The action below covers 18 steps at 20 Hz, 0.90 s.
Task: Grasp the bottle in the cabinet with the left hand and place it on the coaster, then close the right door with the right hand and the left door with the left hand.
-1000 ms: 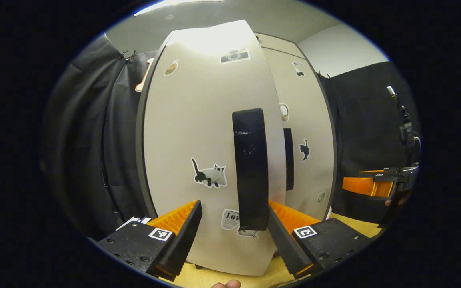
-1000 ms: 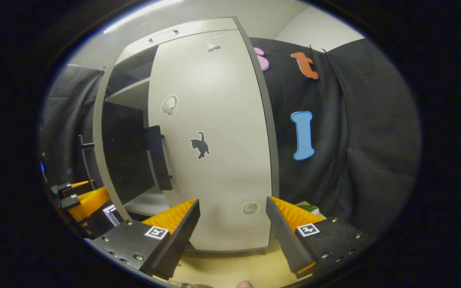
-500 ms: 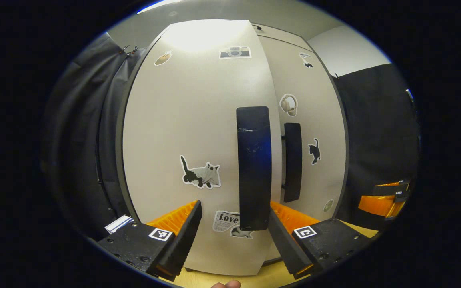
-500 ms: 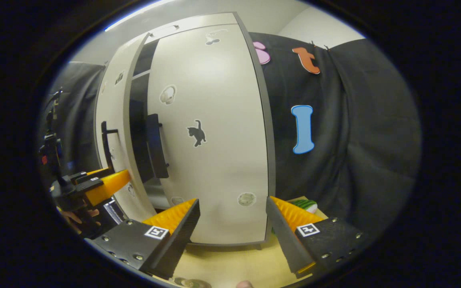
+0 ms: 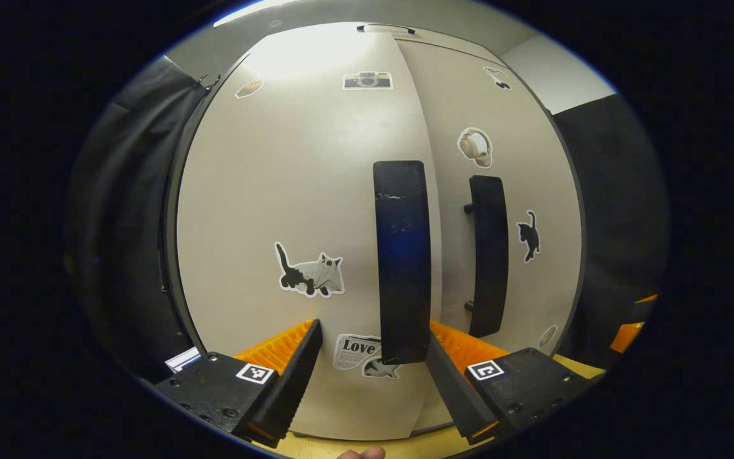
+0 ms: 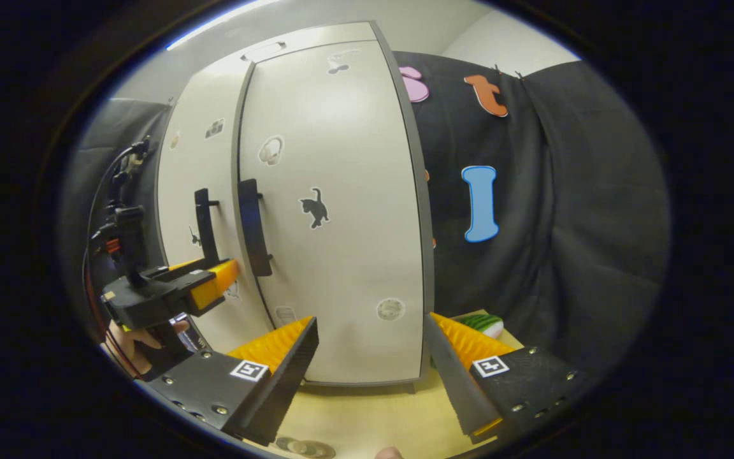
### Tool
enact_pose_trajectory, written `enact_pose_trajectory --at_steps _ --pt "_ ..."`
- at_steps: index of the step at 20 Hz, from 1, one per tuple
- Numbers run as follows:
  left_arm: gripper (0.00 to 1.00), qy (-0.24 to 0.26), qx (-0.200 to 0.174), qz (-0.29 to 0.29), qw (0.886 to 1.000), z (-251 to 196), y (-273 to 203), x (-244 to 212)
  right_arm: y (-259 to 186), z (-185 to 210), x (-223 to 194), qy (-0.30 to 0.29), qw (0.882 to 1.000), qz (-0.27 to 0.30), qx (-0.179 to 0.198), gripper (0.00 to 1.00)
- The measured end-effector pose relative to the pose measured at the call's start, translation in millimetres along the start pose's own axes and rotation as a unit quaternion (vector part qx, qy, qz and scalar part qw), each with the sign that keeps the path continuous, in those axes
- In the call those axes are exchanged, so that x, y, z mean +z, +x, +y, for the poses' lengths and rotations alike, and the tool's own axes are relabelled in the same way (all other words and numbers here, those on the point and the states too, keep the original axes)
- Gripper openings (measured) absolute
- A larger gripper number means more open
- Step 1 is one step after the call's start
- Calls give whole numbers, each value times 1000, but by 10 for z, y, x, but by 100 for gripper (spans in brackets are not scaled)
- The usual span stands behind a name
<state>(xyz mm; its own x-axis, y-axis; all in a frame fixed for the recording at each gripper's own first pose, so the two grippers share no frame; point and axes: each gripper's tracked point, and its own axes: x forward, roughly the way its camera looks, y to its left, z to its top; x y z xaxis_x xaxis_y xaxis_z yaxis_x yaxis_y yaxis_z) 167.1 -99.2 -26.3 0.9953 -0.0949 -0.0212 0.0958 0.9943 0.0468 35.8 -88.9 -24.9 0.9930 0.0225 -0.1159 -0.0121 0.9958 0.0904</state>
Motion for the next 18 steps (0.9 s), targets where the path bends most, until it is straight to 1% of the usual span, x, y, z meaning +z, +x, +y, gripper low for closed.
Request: enact_pose_trajectory --at_steps 1,6,8,9,13,16,18 --pt "95 2 5 0 1000 -5 9 -10 -18 4 -2 -1 1000 1 0 100" --pt "95 -1 20 25 999 -20 -36 -124 -128 27 24 -3 1000 -3 4 100" --pt "96 -11 18 21 1000 -39 -111 -82 -178 31 62 -4 1000 -8 4 100" --pt "95 -14 16 15 1000 -62 -186 -23 -208 30 81 -5 1000 -11 4 100" --pt "95 0 14 -2 1000 -78 -536 210 -318 38 181 -2 1000 -22 3 100" --pt "95 -11 15 -8 1000 -83 -870 355 -419 40 251 -10 1000 -30 0 100" --pt "95 -19 17 -1 1000 -75 -1092 379 -507 45 292 -16 999 -33 -1 100"
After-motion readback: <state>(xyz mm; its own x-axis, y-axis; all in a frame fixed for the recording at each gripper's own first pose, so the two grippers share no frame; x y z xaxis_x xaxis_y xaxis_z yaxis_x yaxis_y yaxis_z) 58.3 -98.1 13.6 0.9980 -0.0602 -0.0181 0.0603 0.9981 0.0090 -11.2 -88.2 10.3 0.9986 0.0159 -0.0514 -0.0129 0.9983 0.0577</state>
